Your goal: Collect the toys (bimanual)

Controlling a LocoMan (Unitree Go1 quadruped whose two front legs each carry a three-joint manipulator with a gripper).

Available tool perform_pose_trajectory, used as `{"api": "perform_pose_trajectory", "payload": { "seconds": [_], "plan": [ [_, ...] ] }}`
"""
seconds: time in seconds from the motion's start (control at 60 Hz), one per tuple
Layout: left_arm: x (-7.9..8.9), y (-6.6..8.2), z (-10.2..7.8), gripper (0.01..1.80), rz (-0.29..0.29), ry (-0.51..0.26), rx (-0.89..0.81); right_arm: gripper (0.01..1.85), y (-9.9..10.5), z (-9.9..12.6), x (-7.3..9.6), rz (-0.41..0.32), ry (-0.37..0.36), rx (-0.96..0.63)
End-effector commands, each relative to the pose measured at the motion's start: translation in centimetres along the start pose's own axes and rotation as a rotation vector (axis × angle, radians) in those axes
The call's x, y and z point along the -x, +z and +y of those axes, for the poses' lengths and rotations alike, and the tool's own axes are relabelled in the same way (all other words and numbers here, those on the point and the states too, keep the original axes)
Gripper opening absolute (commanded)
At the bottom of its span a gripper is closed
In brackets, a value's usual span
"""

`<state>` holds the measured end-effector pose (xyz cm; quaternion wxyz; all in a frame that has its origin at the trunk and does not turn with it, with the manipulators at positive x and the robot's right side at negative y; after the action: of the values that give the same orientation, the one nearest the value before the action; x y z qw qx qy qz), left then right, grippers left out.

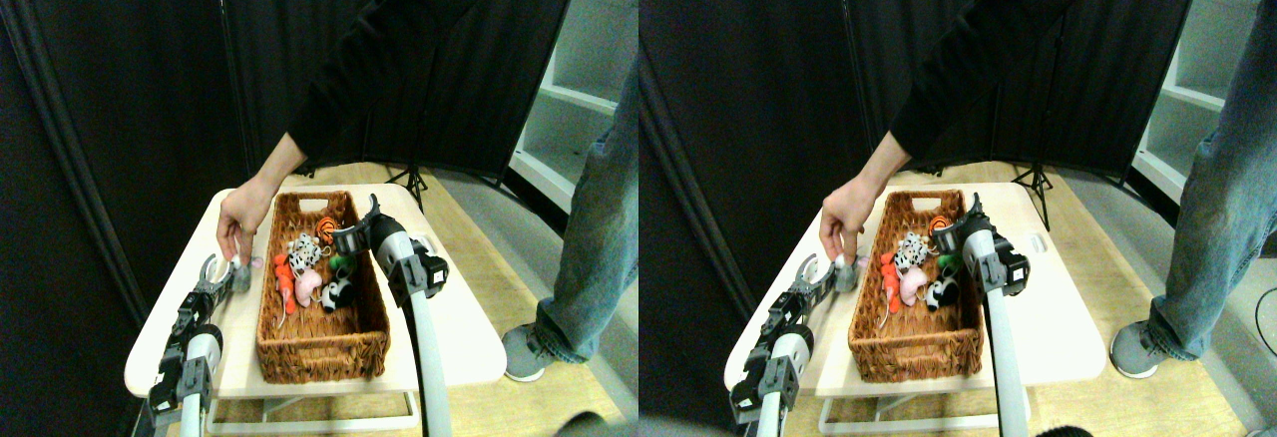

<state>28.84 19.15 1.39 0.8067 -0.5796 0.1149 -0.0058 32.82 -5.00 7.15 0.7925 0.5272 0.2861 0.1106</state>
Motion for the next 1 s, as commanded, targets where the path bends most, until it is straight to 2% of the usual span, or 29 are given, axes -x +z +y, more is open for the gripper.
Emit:
{"api": "perform_pose_trajectory", "payload": {
  "seconds": [0.017,0.167,0.217,0.267,0.283,0.3,0.317,0.333,0.35,0.4,0.417,0.483,0.55,0.6,0.733,0.8,0.867,0.917,1.0],
  "plan": [
    [-0.5,-0.1,-0.8,0.25,0.007,-0.040,0.000,1.19,0.5,0.6,0.0,0.002,0.034,-0.076],
    [-0.6,-0.1,-1.2,0.34,0.015,-0.028,-0.017,1.28,1.7,0.6,0.5,-0.008,0.030,-0.077],
    [-0.7,-0.1,-1.4,0.33,0.018,-0.033,-0.019,1.22,2.0,0.5,0.7,-0.029,0.031,-0.076],
    [-0.7,0.0,-1.5,0.35,0.015,-0.033,-0.025,1.00,2.3,0.3,0.9,-0.061,0.031,-0.093],
    [-0.7,0.0,-1.6,0.35,0.013,-0.033,-0.027,0.77,2.5,0.2,1.0,-0.087,0.033,-0.089],
    [-0.7,0.0,-1.6,0.35,0.013,-0.033,-0.029,0.66,2.5,0.1,1.0,-0.102,0.034,-0.086],
    [-0.7,0.0,-1.7,0.36,0.015,-0.038,-0.036,0.47,2.6,0.0,1.1,-0.134,0.035,-0.084],
    [-0.7,0.0,-1.7,0.36,0.015,-0.038,-0.036,0.47,2.6,0.0,1.1,-0.134,0.035,-0.084],
    [-0.7,0.0,-1.8,0.37,0.019,-0.041,-0.042,0.32,2.8,-0.1,1.2,-0.157,0.038,-0.094],
    [-0.8,0.0,-2.1,0.40,0.039,-0.050,-0.044,0.04,3.1,-0.5,1.3,-0.205,0.069,-0.088],
    [-0.8,0.0,-2.2,0.41,0.039,-0.050,-0.046,0.01,3.2,-0.6,1.3,-0.220,0.070,-0.079],
    [-1.0,-0.2,-2.9,0.43,0.054,-0.052,-0.063,0.01,3.9,-1.0,1.5,-0.263,0.085,-0.046],
    [-1.2,-0.2,-3.4,0.45,0.069,-0.050,-0.067,0.01,4.5,-1.3,1.7,-0.301,0.069,-0.100],
    [-1.4,-0.3,-3.8,0.47,0.081,-0.050,-0.080,0.01,5.3,-1.7,1.9,-0.310,0.076,-0.032],
    [-2.1,-0.6,-4.7,0.62,0.112,-0.036,-0.090,0.01,6.5,-2.9,2.4,-0.350,0.069,-0.020],
    [-2.4,-1.0,-5.1,0.69,0.119,-0.036,-0.085,0.01,6.9,-3.6,2.5,-0.385,0.035,-0.060],
    [-2.6,-1.3,-5.4,0.71,0.124,-0.035,-0.083,0.01,7.0,-3.9,2.5,-0.383,0.039,-0.042],
    [-2.8,-1.4,-5.3,0.71,0.127,-0.034,-0.073,0.01,7.0,-4.1,2.4,-0.380,0.042,-0.124],
    [-3.0,-1.7,-5.0,0.73,0.127,-0.024,-0.061,0.01,7.1,-4.2,2.4,-0.380,0.047,-0.126]
  ]
}}
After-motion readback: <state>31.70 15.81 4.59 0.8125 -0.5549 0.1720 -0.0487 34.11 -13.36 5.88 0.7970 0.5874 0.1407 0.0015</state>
